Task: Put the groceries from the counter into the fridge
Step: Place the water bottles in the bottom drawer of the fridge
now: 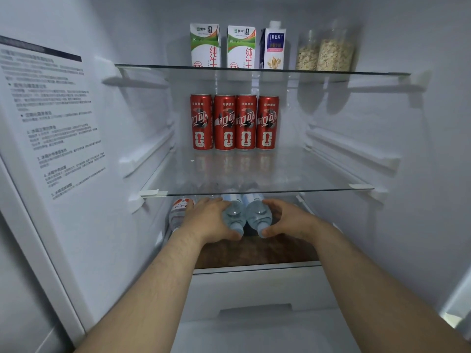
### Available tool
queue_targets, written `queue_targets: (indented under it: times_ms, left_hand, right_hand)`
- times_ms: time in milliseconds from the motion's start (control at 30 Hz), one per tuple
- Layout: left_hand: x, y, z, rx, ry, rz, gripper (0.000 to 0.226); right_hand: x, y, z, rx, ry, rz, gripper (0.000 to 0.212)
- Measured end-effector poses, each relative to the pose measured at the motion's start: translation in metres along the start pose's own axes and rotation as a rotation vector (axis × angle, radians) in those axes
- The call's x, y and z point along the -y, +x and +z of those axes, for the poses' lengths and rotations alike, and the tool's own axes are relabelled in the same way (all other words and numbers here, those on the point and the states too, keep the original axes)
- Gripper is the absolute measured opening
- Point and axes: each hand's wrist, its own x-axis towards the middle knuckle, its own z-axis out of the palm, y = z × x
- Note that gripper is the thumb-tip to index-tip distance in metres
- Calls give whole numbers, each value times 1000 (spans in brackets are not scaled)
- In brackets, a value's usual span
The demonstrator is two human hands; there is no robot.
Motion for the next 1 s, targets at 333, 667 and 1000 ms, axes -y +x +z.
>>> queue_targets:
  times_ms: [333,667,1000]
  left_hand:
    - [4,3,4,-13,-17,-14,86]
    - [-5,-10,1,-32,-46,-14,86]
    - [-7,-29,-8,-86,-32,9,95]
  right_hand:
    - [3,1,1,-17,-44,0,92]
    - [13,-8,8,-22,-81,-12,91]
    - [26,-19,24,-107,-102,-87,71]
